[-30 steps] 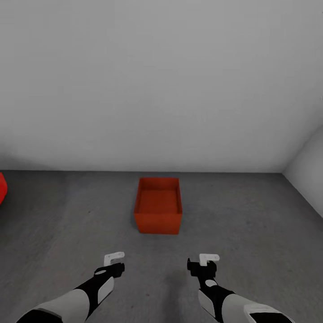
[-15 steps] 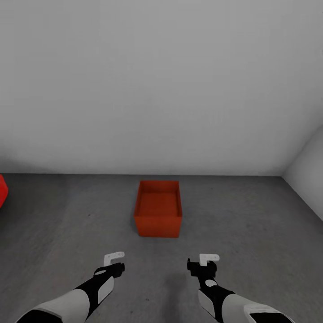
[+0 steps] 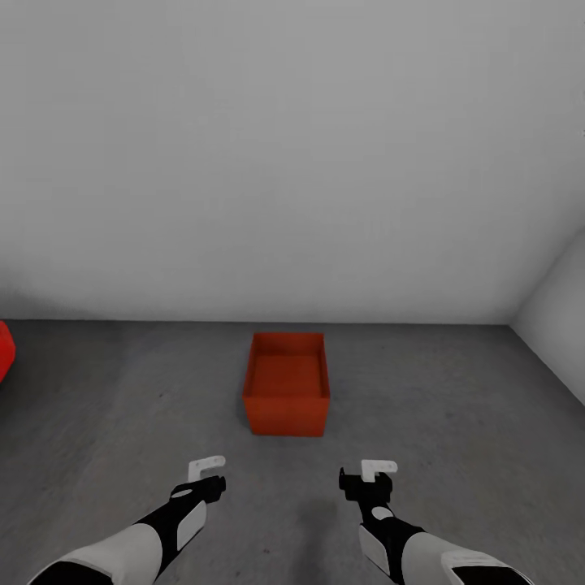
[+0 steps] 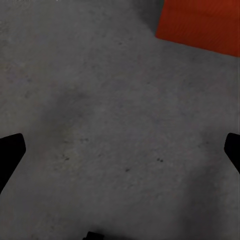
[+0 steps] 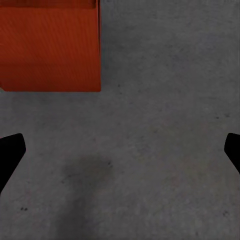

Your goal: Move the two storage containers from the living room to the garage. In the garage, place one container on the floor and stack the other container on top of it (either order is fine).

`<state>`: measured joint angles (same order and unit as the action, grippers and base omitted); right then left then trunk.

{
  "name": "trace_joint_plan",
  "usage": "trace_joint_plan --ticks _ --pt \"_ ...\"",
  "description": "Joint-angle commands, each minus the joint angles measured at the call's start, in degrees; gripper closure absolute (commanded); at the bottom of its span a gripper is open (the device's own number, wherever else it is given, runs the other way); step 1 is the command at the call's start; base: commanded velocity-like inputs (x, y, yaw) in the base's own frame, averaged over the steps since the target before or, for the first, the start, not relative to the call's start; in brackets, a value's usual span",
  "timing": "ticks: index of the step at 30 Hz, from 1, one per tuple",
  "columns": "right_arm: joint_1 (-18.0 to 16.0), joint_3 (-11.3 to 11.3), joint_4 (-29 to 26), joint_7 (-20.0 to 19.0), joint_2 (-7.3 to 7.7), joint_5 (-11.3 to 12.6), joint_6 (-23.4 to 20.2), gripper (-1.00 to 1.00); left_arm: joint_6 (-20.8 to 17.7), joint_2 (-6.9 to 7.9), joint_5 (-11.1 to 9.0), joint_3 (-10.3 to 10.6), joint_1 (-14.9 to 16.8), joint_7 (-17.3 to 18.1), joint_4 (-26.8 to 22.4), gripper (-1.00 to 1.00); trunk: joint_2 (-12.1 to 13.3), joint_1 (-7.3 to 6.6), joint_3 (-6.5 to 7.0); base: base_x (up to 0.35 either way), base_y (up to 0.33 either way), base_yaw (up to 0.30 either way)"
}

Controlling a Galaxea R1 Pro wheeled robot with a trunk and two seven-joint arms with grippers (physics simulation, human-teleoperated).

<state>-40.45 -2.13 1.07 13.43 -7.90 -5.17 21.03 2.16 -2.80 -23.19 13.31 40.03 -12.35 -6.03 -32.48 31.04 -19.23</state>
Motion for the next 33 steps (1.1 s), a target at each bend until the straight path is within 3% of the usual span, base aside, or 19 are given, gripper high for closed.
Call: trace_joint_plan --ticks 1,33 --pt "-0.06 -0.24 0.11 0.35 -0.01 -0.55 0.15 -1.0 0.2 -0.01 -0.55 0.49 0.04 -0.22 0.04 -1.0 -0.07 0.02 0.02 0.0 0.0 0.0" --pt "-0.06 -0.24 0.15 0.31 -0.01 -0.55 0.15 -1.0 0.26 -0.01 -0.54 0.48 0.04 0.04 0.05 -1.0 -0.07 0.02 3.02 0.0 0.0 0.0"
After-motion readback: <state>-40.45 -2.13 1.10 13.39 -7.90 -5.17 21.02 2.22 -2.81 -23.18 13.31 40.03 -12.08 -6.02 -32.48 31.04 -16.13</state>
